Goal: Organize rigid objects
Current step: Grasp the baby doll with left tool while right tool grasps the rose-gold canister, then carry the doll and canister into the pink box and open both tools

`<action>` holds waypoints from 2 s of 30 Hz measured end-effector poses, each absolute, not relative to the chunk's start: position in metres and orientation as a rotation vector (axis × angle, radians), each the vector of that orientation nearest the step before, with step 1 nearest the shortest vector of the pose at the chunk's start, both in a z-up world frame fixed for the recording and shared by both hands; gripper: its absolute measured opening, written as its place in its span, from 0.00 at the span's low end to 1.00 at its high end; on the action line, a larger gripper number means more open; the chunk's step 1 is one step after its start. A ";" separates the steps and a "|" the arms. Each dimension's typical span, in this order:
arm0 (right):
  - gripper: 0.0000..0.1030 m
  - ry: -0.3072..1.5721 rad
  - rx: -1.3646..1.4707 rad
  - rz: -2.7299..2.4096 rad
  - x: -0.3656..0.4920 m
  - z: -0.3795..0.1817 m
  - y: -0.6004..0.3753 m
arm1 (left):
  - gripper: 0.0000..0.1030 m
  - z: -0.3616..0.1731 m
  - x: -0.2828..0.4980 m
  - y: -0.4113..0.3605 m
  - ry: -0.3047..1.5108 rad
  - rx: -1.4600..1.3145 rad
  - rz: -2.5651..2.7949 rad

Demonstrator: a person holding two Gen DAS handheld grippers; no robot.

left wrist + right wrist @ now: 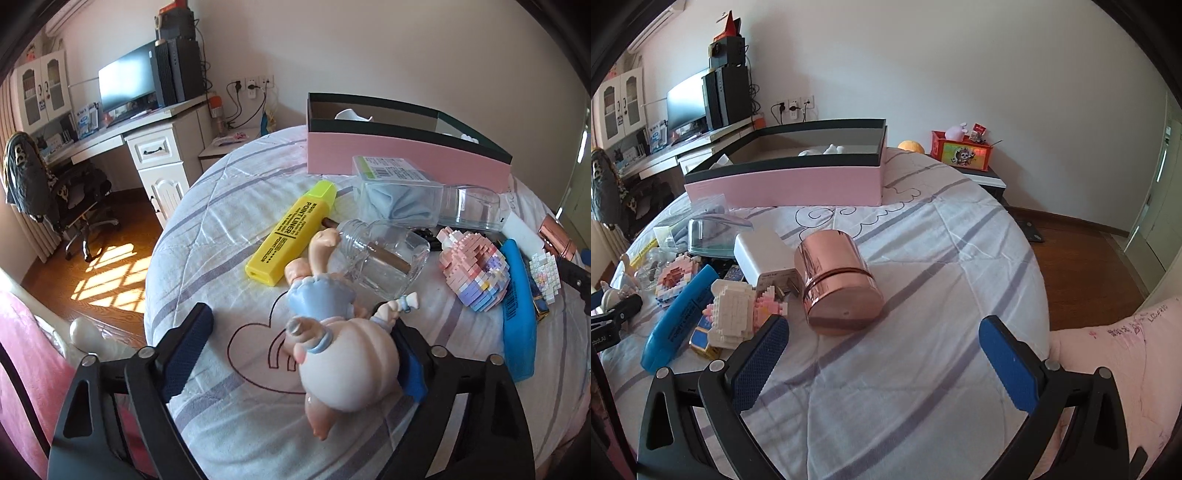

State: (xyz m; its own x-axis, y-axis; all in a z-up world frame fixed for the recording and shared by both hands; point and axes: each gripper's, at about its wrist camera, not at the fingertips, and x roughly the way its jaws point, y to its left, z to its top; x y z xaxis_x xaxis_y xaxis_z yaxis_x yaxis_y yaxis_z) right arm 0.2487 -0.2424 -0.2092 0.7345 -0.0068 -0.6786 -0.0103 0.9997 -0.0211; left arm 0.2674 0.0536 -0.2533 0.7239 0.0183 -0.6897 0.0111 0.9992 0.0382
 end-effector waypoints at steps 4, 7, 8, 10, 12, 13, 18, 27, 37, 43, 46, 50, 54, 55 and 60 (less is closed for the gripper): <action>1.00 0.770 -0.065 0.019 0.276 -0.212 -0.238 | 0.46 -0.252 0.272 0.044 0.745 0.056 -0.050; 0.80 0.796 -0.026 0.089 0.287 -0.214 -0.242 | 0.46 -0.251 0.272 0.044 0.739 0.049 -0.057; 0.61 0.795 -0.014 0.117 0.288 -0.213 -0.242 | 0.46 -0.250 0.271 0.046 0.738 0.038 -0.063; 0.46 0.815 -0.027 0.146 0.292 -0.216 -0.239 | 0.46 -0.247 0.268 0.050 0.741 0.001 -0.075; 0.46 0.811 -0.037 0.154 0.290 -0.217 -0.236 | 0.46 -0.245 0.264 0.052 0.743 -0.022 -0.087; 0.46 0.801 -0.028 0.161 0.287 -0.215 -0.237 | 0.46 -0.243 0.261 0.053 0.741 -0.029 -0.093; 0.46 0.760 0.018 0.164 0.267 -0.208 -0.239 | 0.46 -0.228 0.242 0.054 0.708 -0.052 -0.111; 0.46 0.591 0.067 0.236 0.210 -0.154 -0.220 | 0.46 -0.165 0.197 0.032 0.549 -0.037 -0.151; 0.46 0.399 0.030 0.288 0.155 -0.084 -0.190 | 0.46 -0.080 0.138 -0.002 0.288 0.024 -0.141; 0.47 0.317 0.016 0.285 0.130 -0.055 -0.187 | 0.46 -0.056 0.119 -0.005 0.201 0.053 -0.086; 0.47 0.293 0.009 0.284 0.122 -0.046 -0.187 | 0.46 -0.051 0.117 -0.005 0.185 0.056 -0.076; 0.47 0.285 0.008 0.279 0.122 -0.042 -0.189 | 0.46 -0.049 0.122 -0.006 0.189 0.066 -0.070; 0.47 0.288 0.004 0.277 0.130 -0.042 -0.189 | 0.46 -0.050 0.137 -0.010 0.209 0.067 -0.087; 0.47 0.292 0.002 0.278 0.134 -0.043 -0.189 | 0.46 -0.051 0.144 -0.010 0.223 0.065 -0.101; 0.47 0.327 -0.014 0.281 0.169 -0.045 -0.193 | 0.46 -0.052 0.201 -0.009 0.297 0.059 -0.172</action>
State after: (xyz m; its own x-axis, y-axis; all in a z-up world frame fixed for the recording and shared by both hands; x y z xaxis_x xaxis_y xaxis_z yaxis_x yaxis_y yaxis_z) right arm 0.1687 -0.1932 -0.0446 0.9087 0.2700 -0.3184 -0.2744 0.9611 0.0319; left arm 0.2010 -0.0093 -0.0518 0.9419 -0.1594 -0.2956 0.1768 0.9837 0.0326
